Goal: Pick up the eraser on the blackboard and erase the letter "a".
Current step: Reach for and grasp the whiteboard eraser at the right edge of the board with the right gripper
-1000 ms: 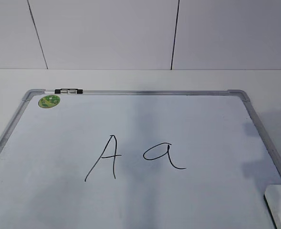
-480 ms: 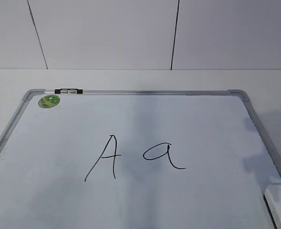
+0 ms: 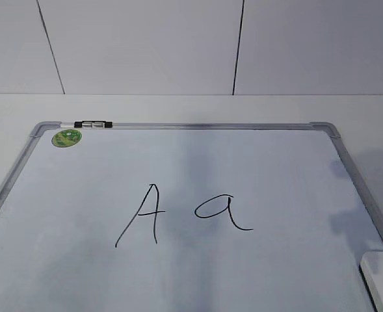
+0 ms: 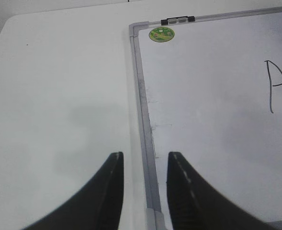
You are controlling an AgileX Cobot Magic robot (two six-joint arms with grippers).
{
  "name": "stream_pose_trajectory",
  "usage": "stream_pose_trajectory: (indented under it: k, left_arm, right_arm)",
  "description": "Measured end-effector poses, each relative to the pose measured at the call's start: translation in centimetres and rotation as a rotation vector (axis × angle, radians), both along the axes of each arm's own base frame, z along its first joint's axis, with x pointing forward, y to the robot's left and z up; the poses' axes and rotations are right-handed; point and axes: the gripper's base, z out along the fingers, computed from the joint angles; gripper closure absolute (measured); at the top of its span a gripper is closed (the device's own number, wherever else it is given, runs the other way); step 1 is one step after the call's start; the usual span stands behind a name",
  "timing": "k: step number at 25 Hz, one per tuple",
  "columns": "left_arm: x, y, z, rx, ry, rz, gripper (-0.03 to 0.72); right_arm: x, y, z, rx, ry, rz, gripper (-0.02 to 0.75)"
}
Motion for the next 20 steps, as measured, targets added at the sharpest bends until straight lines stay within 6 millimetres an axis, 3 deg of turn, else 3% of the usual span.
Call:
stream_pose_trajectory:
  k: [7,14,20]
  left_arm:
    - [0.0,0.0,0.0,0.0,0.0,0.0,0.44]
    - [0.0,0.0,0.0,0.0,0.0,0.0,0.437]
    - [0.0,0.0,0.0,0.0,0.0,0.0,0.437]
  right_arm:
    - [0.0,0.1,0.0,-0.002,-0.007,0.06,0.123]
    - [-0.7,0.0,-2.2,0.001,0.016,0.084,0.123]
    - [0.0,0.2,-2.9,0.007,-0.01,0.087,0.091]
